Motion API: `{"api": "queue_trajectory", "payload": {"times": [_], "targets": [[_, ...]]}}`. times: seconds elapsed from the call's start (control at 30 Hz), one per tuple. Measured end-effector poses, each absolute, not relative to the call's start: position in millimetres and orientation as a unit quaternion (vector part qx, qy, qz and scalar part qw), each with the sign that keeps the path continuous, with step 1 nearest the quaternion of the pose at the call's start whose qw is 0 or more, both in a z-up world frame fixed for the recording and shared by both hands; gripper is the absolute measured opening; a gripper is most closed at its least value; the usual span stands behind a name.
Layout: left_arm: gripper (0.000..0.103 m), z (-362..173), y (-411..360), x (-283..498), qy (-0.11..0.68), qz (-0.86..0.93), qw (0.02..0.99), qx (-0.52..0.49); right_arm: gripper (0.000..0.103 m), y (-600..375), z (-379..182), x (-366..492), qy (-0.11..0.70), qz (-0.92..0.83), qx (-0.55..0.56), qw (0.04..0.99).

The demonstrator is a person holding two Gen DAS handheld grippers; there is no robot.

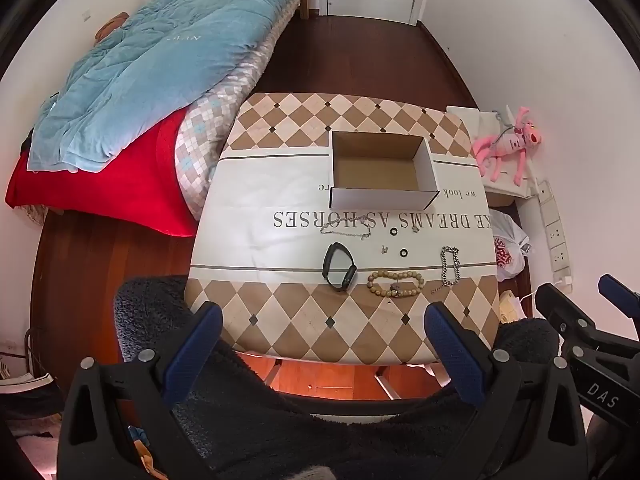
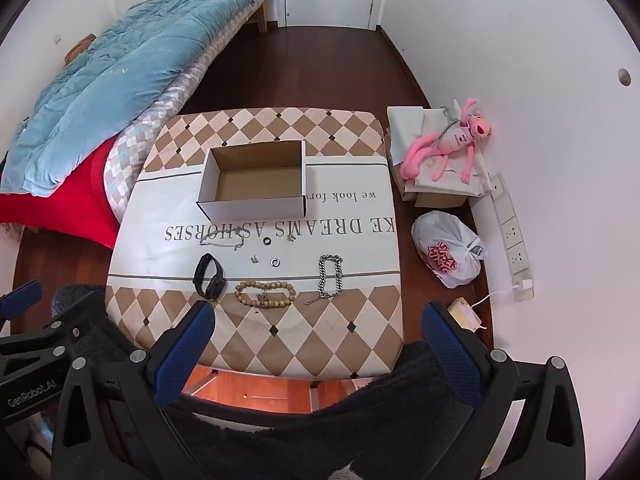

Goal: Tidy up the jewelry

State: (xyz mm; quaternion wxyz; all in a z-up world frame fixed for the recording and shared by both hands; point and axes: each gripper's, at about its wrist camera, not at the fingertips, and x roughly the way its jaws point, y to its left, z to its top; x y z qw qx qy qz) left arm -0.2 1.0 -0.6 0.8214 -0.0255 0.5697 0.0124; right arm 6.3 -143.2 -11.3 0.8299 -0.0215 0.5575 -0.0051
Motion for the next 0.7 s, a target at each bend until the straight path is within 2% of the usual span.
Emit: {"api": "queue_trajectory", "payload": {"times": [0.7], "targets": [[0.103, -3.6, 1.5, -6.8, 0.573, 0.019, 0.819, -0.012, 0.103, -143.5, -11.0, 5.2, 0.559, -0.011, -0.029, 0.829]]}}
